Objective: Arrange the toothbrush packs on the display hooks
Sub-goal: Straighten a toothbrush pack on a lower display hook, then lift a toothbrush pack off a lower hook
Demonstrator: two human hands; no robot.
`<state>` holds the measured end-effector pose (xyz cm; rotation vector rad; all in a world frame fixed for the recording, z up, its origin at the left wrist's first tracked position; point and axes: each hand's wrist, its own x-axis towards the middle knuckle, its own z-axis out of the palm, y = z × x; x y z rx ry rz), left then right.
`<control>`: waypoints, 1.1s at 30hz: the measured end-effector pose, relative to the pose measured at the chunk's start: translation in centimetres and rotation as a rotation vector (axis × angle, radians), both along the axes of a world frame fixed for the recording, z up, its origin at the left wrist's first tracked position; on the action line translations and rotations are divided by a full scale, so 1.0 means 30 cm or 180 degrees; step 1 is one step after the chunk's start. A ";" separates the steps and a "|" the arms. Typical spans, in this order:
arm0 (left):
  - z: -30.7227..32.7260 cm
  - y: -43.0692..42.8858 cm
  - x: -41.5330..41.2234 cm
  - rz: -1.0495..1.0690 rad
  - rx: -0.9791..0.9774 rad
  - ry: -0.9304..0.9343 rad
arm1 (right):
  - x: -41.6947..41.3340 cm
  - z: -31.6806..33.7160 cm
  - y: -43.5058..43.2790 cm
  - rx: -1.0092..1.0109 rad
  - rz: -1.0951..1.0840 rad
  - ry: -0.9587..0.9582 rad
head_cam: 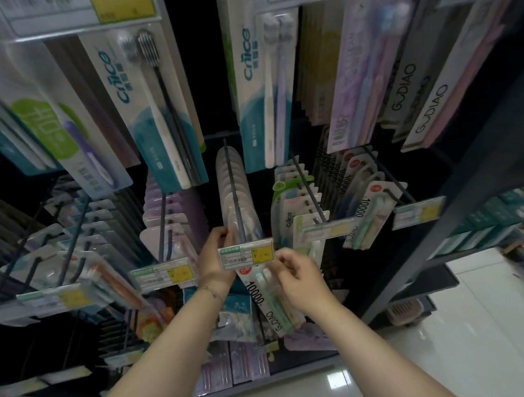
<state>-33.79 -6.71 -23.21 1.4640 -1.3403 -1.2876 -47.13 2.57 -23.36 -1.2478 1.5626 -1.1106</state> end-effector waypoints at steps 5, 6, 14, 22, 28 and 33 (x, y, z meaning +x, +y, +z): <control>-0.049 0.027 0.008 -0.0039 0.0279 -0.0820 | -0.025 -0.025 0.032 -0.0047 -0.0255 -0.0050; -0.052 0.043 0.010 -0.0118 0.0303 -0.0946 | -0.027 -0.028 0.037 -0.0036 -0.0309 -0.0076; 0.001 0.147 0.040 -0.0867 0.0699 0.0127 | -0.028 -0.022 0.082 -0.0130 -0.0922 -0.0020; 0.048 0.220 0.015 -0.1596 0.0226 0.0241 | -0.052 -0.009 0.136 -0.0271 -0.1134 -0.0094; 0.008 0.229 -0.042 -0.1711 -0.0083 0.0374 | -0.113 0.003 0.145 -0.0291 -0.0967 -0.0224; -0.012 0.249 -0.126 -0.1617 -0.0215 0.0297 | -0.201 0.008 0.160 -0.0316 -0.0825 -0.0177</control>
